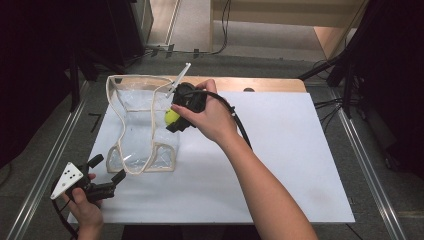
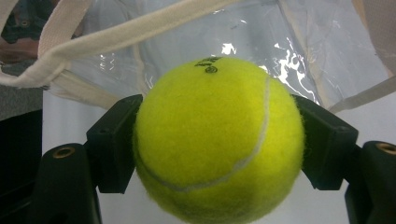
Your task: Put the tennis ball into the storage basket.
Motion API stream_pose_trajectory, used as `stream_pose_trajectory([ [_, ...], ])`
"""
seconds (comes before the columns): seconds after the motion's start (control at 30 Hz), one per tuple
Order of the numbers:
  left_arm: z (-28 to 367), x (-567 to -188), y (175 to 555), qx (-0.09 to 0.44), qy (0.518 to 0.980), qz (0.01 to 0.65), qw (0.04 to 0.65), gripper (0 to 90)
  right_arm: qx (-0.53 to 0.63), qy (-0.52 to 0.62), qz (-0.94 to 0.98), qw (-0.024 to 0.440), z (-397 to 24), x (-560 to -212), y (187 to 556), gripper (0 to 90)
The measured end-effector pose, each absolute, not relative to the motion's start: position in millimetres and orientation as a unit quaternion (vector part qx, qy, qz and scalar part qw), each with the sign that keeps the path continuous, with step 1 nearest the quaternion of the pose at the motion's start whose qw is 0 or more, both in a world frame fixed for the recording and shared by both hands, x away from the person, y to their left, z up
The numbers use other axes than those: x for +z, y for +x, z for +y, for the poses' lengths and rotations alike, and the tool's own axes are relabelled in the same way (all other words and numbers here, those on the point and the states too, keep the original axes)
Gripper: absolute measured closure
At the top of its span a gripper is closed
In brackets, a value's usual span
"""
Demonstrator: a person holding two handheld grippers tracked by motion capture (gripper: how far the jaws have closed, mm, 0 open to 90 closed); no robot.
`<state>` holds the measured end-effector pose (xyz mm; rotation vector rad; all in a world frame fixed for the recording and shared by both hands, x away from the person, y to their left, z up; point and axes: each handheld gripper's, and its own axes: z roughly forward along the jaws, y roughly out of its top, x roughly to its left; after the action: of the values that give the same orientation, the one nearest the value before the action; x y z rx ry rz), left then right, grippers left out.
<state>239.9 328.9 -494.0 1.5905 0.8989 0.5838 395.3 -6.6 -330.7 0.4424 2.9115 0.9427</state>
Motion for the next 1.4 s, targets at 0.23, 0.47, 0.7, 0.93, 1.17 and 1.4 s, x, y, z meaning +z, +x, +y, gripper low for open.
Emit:
stream_pose_trajectory([
  [0.23,329,-494,240,0.249,0.679,0.383,0.574,0.0,0.31,0.141,0.94,0.022,-3,-320,395,23.0],
  [0.47,329,-494,240,0.248,0.679,0.384,0.575,0.0,0.309,0.135,0.941,0.021,3,-313,395,23.0],
  [0.7,329,-494,240,0.249,0.679,0.384,0.574,0.0,0.309,0.127,0.942,0.022,9,-306,395,22.9],
  [0.93,329,-494,240,0.249,0.679,0.383,0.575,0.0,0.313,0.122,0.942,0.022,15,-301,395,23.0],
  [1.17,329,-494,240,0.249,0.68,0.383,0.574,0.0,0.314,0.118,0.942,0.021,20,-294,395,23.0],
  [1.4,329,-494,240,0.248,0.679,0.384,0.574,0.0,0.316,0.114,0.942,0.021,25,-289,395,23.0],
])
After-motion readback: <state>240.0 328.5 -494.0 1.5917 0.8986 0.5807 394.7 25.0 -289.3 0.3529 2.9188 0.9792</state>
